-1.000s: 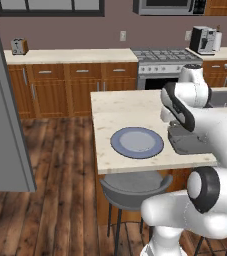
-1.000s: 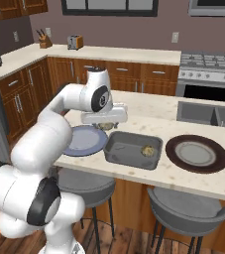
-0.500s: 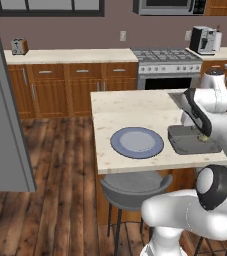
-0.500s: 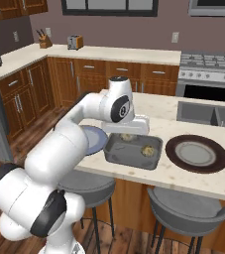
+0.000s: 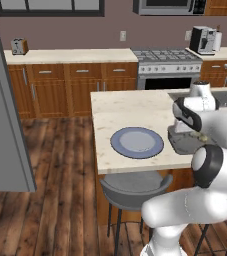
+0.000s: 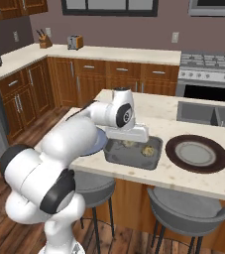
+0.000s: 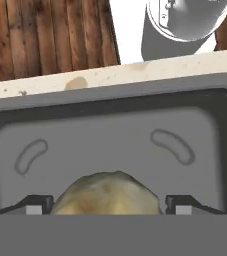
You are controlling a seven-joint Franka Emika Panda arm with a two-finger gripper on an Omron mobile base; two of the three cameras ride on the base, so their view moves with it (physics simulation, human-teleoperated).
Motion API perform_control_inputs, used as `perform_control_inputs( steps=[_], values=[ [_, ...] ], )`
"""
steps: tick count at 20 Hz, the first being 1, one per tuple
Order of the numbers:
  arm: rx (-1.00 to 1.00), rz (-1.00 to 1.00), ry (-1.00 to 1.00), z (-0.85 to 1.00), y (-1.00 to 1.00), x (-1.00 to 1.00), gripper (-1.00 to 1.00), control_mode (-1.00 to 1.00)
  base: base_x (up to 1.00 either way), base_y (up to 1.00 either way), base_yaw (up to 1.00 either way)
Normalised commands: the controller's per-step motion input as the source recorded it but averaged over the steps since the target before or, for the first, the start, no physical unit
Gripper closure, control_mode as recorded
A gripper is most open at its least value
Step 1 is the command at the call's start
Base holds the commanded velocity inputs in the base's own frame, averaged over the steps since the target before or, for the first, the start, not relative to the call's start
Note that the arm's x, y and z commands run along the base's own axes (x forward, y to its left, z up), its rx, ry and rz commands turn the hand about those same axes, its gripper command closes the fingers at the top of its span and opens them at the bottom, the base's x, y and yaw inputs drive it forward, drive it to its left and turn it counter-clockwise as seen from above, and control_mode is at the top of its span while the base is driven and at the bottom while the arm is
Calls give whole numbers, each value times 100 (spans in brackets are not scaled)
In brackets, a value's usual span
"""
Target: Place two dumplings into each of the tupperware containers and then place the containers in the fridge.
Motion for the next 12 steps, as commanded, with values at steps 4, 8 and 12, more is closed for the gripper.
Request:
perform_control_inputs(
  steps=[4, 8, 12],
  values=[
    [0, -10, 2, -38, -2, 35, 100, -100, 0, 0, 0],
    [0, -8, 1, -27, -12, 54, 100, -100, 0, 0, 0],
    [0, -8, 0, -26, -38, 42, 100, -100, 0, 0, 0]
  ],
)
